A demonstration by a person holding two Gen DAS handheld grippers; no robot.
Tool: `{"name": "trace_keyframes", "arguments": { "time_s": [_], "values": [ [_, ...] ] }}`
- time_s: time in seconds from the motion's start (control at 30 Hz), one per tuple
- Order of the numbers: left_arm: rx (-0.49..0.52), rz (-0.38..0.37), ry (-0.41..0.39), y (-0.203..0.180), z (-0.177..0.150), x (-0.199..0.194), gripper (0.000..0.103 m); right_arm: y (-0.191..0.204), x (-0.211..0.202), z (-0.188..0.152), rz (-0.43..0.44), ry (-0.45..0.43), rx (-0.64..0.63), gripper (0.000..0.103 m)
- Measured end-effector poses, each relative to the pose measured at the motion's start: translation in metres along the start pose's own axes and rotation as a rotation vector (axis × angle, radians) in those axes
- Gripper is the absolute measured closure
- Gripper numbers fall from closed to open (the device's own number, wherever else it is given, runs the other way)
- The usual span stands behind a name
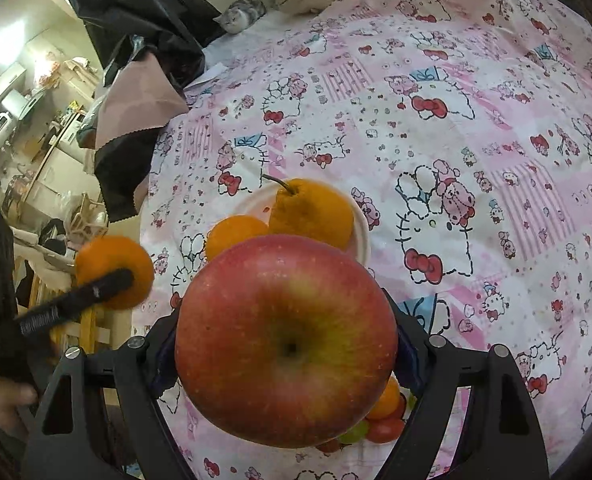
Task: Organize fruits
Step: 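Lower the orange onto the plate and open the left tool while the right tool carries the apple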
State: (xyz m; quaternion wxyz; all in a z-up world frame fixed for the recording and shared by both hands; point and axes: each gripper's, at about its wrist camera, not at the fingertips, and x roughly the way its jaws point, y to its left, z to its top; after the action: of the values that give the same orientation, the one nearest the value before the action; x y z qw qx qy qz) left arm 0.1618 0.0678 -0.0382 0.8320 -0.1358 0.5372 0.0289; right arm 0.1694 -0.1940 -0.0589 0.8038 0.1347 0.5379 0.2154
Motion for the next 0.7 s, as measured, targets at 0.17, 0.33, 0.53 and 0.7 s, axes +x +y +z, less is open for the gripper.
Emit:
{"name": "trace_keyframes", "arguments": {
  "time_s": [0.17,0.33,0.53,0.7],
  "values": [
    [-0.004,-0.026,0.005,-0.016,0.047,0.033,0.037,-0.004,0.003,0.002,0.000,0.015,0.006,0.017],
    [0.035,-0.043,0.064,-0.047,0.071,0.083,0.037,-0.014,0.005,0.005,-0.013,0.033,0.026,0.017],
    [0.108,-0.014,0.082,-0.079,0.074,0.127,0.037,-0.024,0.004,0.013,-0.015,0.033,0.044,0.017],
    [0.137,0.026,0.119,-0.086,0.071,0.146,0.036,-0.031,-0.002,0.014,-0.014,0.017,0.061,0.017]
  ]
}}
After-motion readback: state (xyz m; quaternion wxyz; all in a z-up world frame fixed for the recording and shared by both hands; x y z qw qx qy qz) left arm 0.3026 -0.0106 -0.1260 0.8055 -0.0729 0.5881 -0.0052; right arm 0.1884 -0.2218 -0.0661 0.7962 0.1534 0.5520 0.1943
